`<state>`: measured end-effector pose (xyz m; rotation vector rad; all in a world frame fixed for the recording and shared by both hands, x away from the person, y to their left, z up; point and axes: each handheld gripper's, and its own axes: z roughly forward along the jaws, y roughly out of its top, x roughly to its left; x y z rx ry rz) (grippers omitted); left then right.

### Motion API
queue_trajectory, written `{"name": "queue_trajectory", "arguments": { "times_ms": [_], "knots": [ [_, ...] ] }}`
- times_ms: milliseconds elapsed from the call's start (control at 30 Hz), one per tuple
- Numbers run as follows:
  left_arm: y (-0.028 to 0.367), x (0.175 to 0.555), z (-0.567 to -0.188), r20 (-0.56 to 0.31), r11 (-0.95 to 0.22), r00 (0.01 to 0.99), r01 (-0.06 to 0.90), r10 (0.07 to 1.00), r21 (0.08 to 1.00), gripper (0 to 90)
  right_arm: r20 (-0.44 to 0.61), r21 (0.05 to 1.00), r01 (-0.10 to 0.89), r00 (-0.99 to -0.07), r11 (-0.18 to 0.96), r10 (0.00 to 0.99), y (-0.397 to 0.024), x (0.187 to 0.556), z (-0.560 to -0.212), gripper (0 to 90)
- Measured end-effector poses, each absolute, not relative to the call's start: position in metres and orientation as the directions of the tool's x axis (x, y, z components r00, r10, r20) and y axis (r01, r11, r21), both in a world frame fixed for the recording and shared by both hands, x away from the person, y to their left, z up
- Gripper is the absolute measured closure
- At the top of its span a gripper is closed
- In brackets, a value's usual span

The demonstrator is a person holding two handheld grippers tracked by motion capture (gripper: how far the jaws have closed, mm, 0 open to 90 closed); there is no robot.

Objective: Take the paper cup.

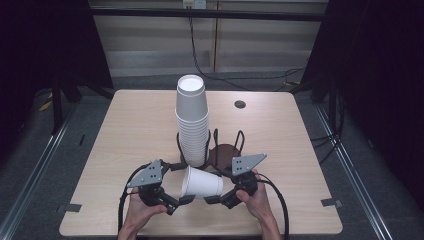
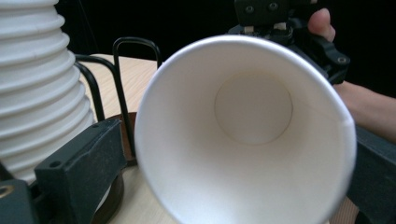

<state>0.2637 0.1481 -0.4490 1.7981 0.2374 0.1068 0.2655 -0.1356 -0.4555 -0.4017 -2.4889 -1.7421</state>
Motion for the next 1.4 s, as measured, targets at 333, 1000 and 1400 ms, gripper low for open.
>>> {"name": "queue_trajectory", "arguments": {
  "times_ms": [333,1000,1400],
  "knots": [
    [0.144,0.266,-0.452,-0.076,-0.231,0.978,0.120,0.193,0.965,0.1,0.196,0.914,0.238,-0.968,0.329,0.156,-0.128,0.265,-0.454,22.9],
    [0.141,0.272,-0.454,-0.114,-0.230,0.985,0.142,0.132,0.963,7.6,0.197,0.918,0.236,-0.969,0.318,0.148,-0.129,0.266,-0.459,22.7],
    [0.144,0.272,-0.453,-0.108,-0.255,0.983,0.143,0.146,0.956,9.8,0.210,0.931,0.254,-0.960,0.263,0.185,-0.133,0.268,-0.465,14.7]
  ]
}}
